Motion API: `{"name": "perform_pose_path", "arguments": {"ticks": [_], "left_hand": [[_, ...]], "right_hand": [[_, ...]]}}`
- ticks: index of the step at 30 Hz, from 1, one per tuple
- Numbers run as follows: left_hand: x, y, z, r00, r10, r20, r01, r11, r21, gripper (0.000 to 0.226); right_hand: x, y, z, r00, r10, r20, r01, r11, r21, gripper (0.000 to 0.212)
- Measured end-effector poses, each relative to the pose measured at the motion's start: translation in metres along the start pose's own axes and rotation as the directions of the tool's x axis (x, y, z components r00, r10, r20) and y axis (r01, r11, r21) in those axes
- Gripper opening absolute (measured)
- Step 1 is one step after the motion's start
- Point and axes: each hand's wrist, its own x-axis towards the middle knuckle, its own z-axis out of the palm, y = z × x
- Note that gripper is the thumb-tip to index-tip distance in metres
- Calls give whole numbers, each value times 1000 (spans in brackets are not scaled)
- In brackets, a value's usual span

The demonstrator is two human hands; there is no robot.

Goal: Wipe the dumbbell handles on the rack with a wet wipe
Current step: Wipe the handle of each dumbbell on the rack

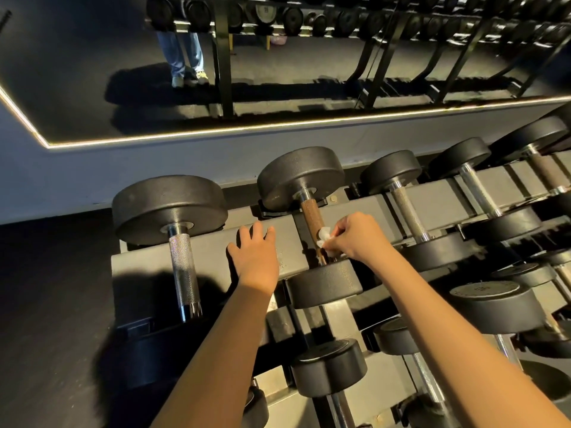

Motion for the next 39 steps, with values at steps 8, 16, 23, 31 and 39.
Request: {"name": "perform_pose_path", "arguments": {"ticks": [8, 16, 23, 31, 39], "left_hand": [[-19, -3, -10, 994, 108, 25, -86, 897, -433, 55], [-59, 0, -26, 940, 316, -127, -318, 681, -660, 47], [-85, 13, -10, 929, 322, -184, -364, 700, -615, 50], [-129, 35, 0, 883, 266, -386, -419, 817, -395, 56], [-177, 61, 34, 912, 136, -387, -316, 836, -449, 48]], "right_hand": [[-37, 4, 7, 887, -141, -439, 258, 941, 217, 18], [-81, 29, 27, 731, -34, -682, 388, 842, 374, 5], [-110, 46, 37, 739, -12, -674, 407, 805, 432, 11], [-136, 83, 62, 789, 34, -614, 361, 782, 507, 5], [-164, 143, 100, 887, 56, -459, 270, 742, 613, 6]]}}
